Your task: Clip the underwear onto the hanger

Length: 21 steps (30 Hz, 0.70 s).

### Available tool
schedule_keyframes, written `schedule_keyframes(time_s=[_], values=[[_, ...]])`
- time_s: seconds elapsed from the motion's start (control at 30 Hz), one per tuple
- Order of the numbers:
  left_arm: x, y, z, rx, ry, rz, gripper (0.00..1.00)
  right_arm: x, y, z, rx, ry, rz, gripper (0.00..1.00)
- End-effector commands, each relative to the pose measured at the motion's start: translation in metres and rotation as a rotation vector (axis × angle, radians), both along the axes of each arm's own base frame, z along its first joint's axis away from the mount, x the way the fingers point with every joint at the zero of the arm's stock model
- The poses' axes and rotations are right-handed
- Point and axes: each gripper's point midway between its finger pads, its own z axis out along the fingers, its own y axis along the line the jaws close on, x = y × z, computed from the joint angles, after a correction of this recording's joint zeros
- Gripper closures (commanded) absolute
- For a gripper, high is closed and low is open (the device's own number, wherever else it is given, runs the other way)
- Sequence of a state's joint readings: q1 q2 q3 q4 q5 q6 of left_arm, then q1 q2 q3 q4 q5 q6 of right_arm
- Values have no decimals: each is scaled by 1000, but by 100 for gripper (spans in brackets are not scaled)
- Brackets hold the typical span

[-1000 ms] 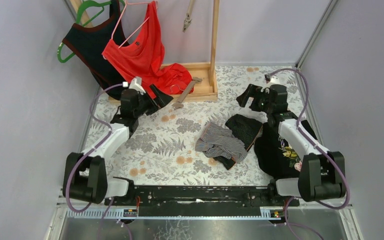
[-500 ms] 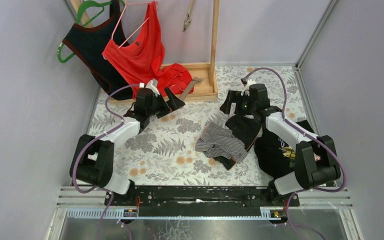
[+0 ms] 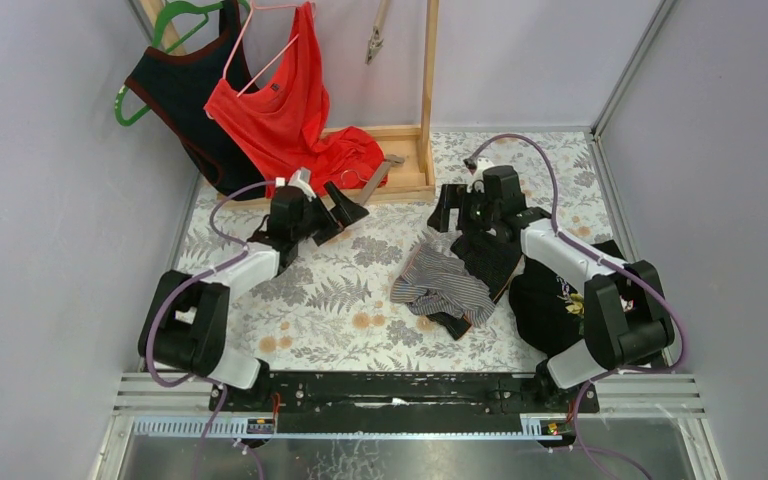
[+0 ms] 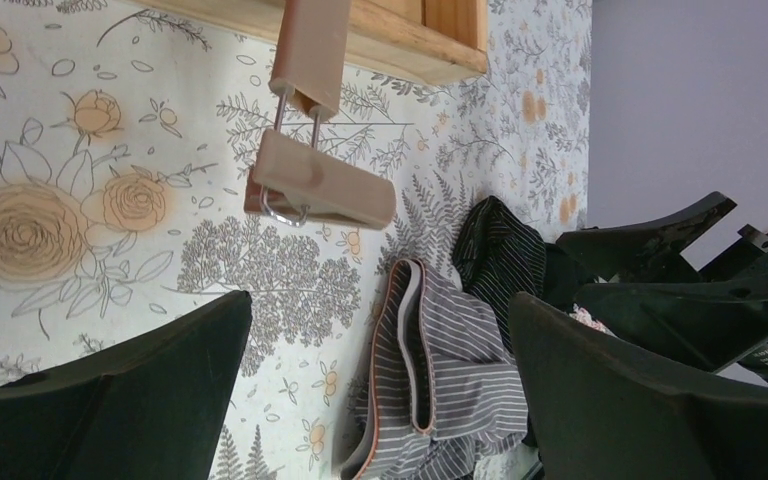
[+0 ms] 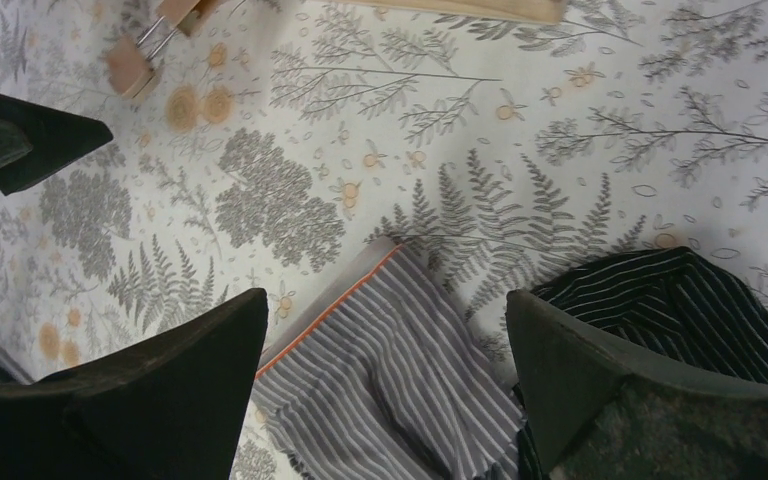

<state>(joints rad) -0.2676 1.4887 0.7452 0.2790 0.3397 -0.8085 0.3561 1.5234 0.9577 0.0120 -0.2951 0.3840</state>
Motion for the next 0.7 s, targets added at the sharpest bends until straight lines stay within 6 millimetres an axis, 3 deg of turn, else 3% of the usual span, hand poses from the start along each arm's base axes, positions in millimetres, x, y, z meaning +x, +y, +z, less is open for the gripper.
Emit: schedule_keyframes(time_s=[0.0,0.17,0.27,0.37,0.67], values=[[-2,3,36,-52,-116,28,0,-13,26,28,-32,-28,133,7],[-13,11,49,-38,-151,50,0,-46,53,19,-95,12,222,17],[-20,14,51,-27,-157,51,0,-64,66,4,-134,45,263,20],[-25,16,52,-24,-163,53,0,-78,72,-11,-202,75,287,27],[-28,17,46,-10,-151,55,0,-106,76,-44,-375,98,306,33]])
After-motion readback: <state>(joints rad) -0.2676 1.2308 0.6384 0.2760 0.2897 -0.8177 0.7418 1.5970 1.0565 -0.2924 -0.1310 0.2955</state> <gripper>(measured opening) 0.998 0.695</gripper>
